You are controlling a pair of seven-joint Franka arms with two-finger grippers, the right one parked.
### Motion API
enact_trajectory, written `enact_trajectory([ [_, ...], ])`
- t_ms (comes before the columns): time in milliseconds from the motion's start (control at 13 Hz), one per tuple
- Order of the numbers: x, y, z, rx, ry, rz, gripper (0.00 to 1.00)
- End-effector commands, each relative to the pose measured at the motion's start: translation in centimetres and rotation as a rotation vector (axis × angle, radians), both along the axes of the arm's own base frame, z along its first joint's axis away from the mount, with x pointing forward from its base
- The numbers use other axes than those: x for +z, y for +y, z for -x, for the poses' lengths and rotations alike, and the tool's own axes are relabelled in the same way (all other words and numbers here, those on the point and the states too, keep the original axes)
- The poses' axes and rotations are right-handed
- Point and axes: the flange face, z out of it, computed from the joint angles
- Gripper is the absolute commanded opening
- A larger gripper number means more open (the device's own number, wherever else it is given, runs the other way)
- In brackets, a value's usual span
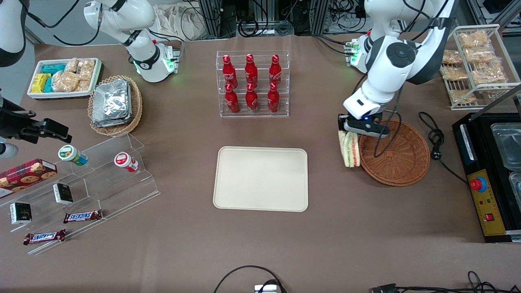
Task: Place sandwich from basket to tray
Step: 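Lift the sandwich out of the basket and carry it toward the tray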
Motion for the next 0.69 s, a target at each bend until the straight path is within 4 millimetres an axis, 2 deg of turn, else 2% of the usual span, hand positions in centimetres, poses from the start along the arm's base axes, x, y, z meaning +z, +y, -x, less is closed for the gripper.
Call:
enact_trajectory([
  [0, -1.3, -5.2, -2.2, -0.039, 0.048, 0.047, 0.24],
  [231, -3.4, -9.4, -4.5, -0.016, 0.076, 0.074, 0.26],
  [615, -7.2, -12.8, -7.1, -0.039, 0.109, 0.087, 0.26],
])
